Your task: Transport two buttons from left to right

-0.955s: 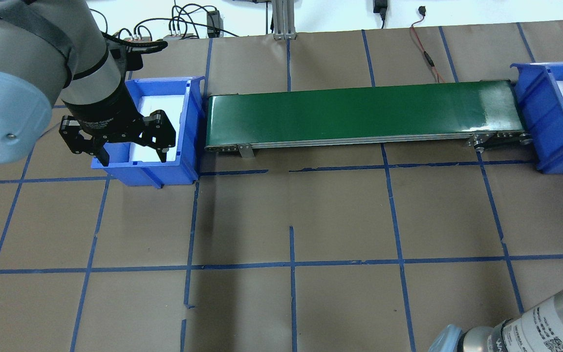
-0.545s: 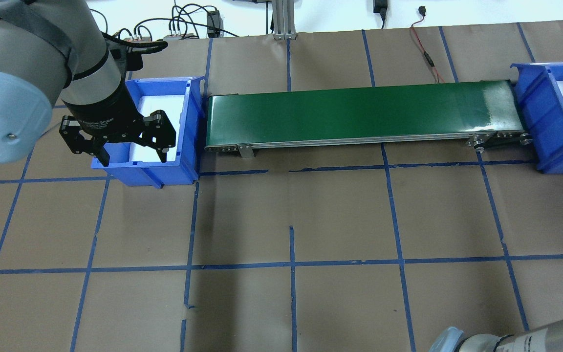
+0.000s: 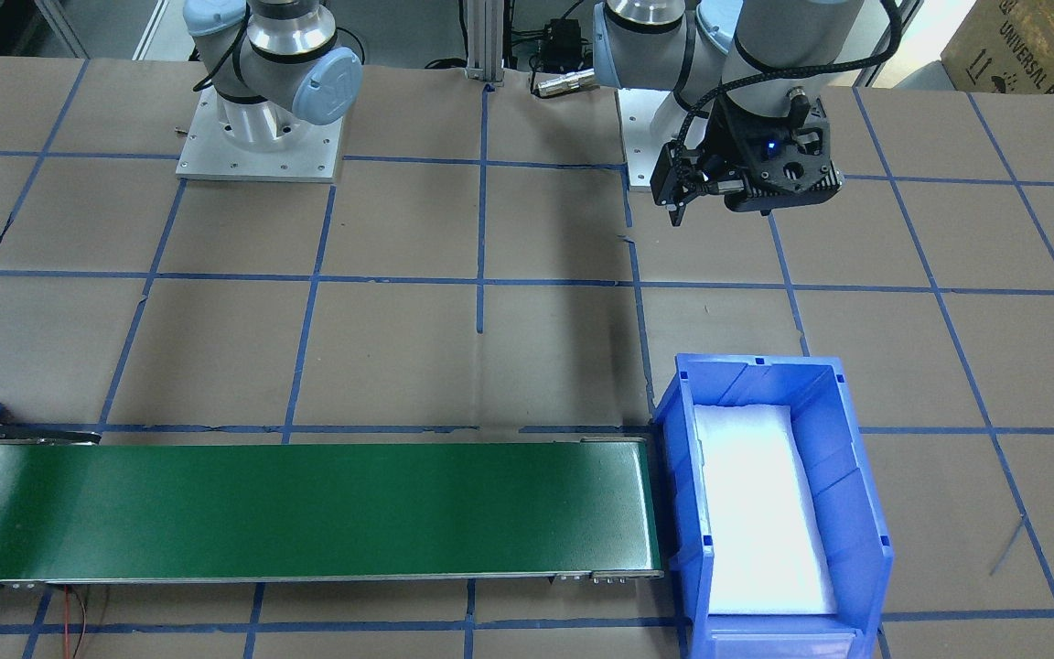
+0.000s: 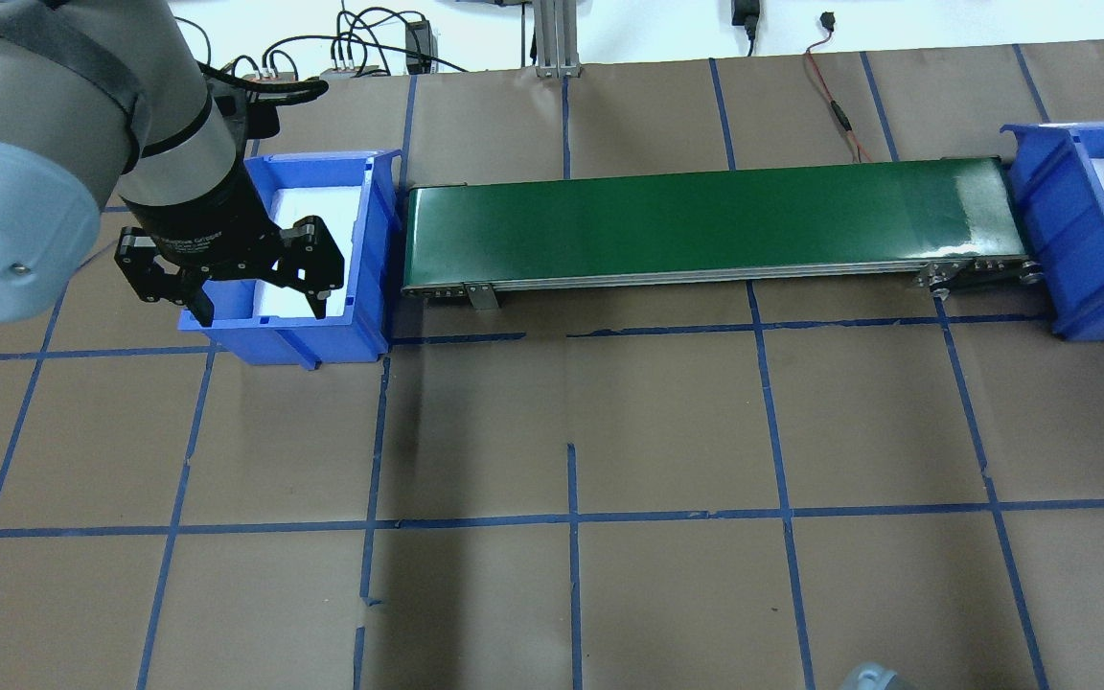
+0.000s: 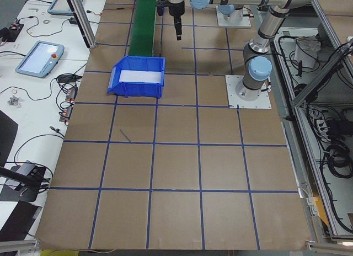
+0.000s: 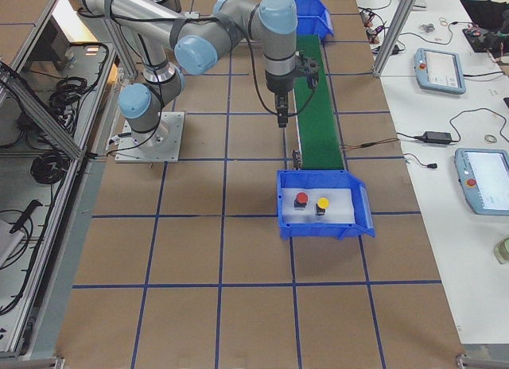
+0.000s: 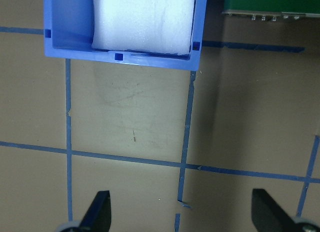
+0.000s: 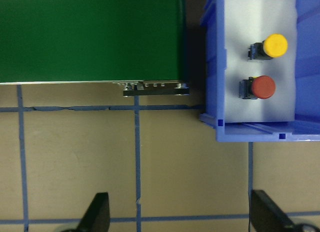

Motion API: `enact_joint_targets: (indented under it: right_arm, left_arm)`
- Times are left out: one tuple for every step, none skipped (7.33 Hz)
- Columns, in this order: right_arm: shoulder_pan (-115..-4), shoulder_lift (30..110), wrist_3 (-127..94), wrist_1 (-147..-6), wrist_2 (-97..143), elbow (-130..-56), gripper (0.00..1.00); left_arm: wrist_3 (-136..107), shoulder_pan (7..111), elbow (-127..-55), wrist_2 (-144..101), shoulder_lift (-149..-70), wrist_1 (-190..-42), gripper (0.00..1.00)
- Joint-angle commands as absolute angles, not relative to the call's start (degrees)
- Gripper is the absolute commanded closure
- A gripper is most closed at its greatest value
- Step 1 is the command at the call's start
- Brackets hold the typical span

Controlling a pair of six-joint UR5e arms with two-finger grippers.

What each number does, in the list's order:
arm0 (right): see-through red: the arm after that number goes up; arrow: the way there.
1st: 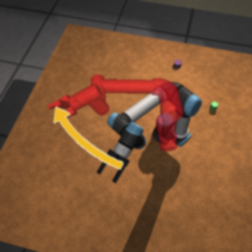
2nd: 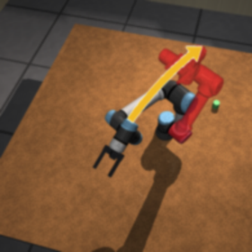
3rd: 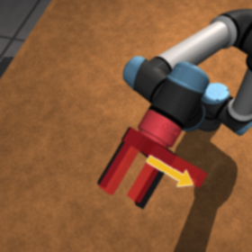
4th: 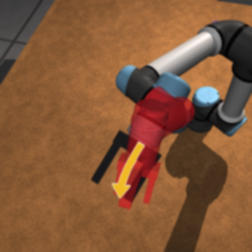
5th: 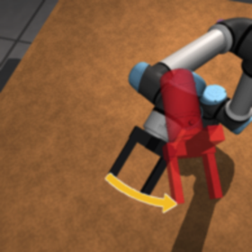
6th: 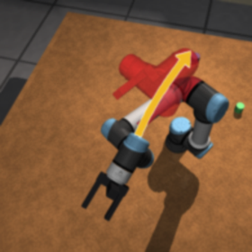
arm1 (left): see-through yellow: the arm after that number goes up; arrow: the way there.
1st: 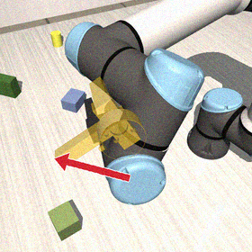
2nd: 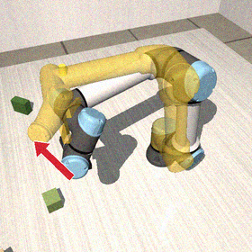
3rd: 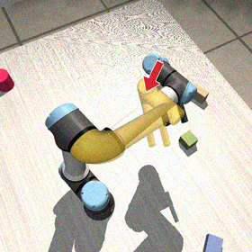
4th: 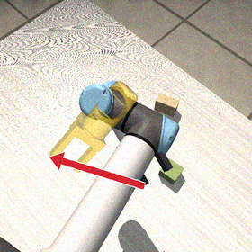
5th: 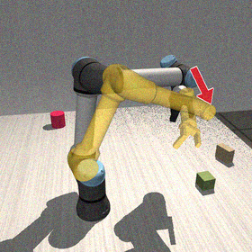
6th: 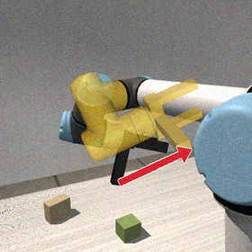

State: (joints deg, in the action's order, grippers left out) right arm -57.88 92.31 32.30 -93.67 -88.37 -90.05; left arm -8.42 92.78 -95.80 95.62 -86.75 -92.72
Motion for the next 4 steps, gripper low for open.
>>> enact_joint_targets:
  right_arm:
    - [-69.81,93.96,20.9,-92.1,-91.05,-89.91,0.0]
    - [-76.4,93.0,16.05,-92.81,-91.49,-89.91,0.0]
    - [-82.82,91.07,14.0,-96.03,-91.23,-89.91,0.0]
    - [-88.19,89.75,12.67,-98.5,-91.93,-89.65,0.0]
  left_arm:
    - [-8.44,92.81,-95.71,95.63,-86.75,-92.72,0.0]
    - [-8.44,92.81,-95.45,95.45,-86.75,-92.72,0.0]
    - [-8.52,92.81,-95.28,95.36,-86.75,-92.72,0.0]
    - [-8.7,92.81,-94.32,95.27,-87.27,-92.64,0.0]
